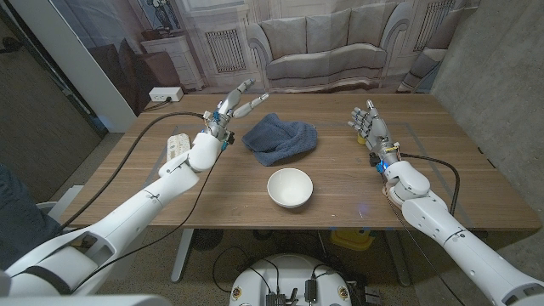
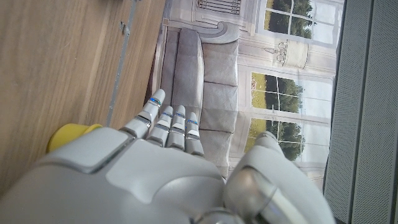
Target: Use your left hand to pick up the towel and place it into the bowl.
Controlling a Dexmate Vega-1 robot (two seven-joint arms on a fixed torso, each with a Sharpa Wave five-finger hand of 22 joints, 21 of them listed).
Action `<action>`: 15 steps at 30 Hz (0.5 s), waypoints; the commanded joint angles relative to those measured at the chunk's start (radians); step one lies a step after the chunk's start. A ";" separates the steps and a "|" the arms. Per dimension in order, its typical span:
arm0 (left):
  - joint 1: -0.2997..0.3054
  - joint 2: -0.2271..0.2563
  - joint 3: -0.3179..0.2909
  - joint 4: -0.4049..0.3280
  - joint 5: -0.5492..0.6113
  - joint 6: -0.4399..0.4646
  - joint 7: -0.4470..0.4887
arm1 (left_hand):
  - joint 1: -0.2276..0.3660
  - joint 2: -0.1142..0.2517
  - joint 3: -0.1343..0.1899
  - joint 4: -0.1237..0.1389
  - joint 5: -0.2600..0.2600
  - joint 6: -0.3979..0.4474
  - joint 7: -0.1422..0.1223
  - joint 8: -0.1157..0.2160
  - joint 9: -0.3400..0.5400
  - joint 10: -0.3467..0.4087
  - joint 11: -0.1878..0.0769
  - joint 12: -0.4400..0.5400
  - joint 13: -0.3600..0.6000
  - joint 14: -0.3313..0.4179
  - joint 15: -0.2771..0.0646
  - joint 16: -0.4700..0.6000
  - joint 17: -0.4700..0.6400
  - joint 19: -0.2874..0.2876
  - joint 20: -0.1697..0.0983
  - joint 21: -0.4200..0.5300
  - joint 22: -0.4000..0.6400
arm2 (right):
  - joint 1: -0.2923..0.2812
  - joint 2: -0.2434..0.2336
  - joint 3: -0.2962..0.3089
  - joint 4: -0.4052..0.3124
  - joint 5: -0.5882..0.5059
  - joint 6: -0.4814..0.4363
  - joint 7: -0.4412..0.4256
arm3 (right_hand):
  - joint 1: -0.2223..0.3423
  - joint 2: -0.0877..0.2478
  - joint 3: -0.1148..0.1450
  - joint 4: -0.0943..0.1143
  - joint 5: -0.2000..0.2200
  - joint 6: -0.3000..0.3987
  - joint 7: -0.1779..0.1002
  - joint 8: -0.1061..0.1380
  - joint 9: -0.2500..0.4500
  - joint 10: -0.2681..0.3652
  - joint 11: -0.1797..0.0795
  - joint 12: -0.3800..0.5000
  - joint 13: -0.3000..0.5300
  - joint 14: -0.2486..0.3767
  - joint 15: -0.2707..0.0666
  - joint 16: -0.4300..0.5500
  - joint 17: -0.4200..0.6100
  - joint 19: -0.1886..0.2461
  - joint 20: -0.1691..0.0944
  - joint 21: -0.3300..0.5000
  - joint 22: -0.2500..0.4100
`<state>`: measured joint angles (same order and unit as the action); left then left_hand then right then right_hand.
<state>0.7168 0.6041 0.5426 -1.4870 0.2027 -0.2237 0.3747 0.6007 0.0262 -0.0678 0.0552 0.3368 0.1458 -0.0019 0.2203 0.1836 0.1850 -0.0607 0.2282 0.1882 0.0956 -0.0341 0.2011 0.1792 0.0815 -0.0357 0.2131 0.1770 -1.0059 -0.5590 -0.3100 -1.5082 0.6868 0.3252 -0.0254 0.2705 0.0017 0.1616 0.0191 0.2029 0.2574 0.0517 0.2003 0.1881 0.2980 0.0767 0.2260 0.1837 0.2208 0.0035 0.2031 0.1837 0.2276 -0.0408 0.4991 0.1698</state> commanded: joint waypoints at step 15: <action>-0.051 0.011 0.080 -0.047 0.191 0.159 0.039 | 0.010 0.001 -0.003 -0.008 0.009 0.010 -0.003 -0.005 0.005 0.011 -0.011 -0.008 0.004 0.012 -0.023 -0.005 0.005 0.003 -0.047 -0.005 0.002 | 0.033 0.009 -0.002 0.044 0.008 0.002 0.026 | 0.001 0.005 0.002 -0.006 -0.002 0.007 0.001 0.001 0.004 0.008 0.000 -0.001 0.003 0.008 -0.001 -0.003 0.004 0.007 -0.026 -0.008 0.006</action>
<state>0.6801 0.6043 0.5923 -1.5017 0.3108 -0.1413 0.4003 0.6009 0.0264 -0.0678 0.0552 0.3408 0.1493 -0.0054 0.2203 0.1836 0.1904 -0.0661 0.2203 0.1882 0.1010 -0.0395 0.1935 0.1792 0.0815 -0.0357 0.2131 0.1770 -0.9916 -0.5549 -0.3084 -1.4861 0.6905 0.3287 -0.0130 0.2705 0.0017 0.1616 0.0192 0.2029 0.2574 0.0517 0.2002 0.1881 0.2980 0.0766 0.2260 0.1837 0.2207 0.0035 0.2031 0.1837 0.2275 -0.0408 0.4947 0.1749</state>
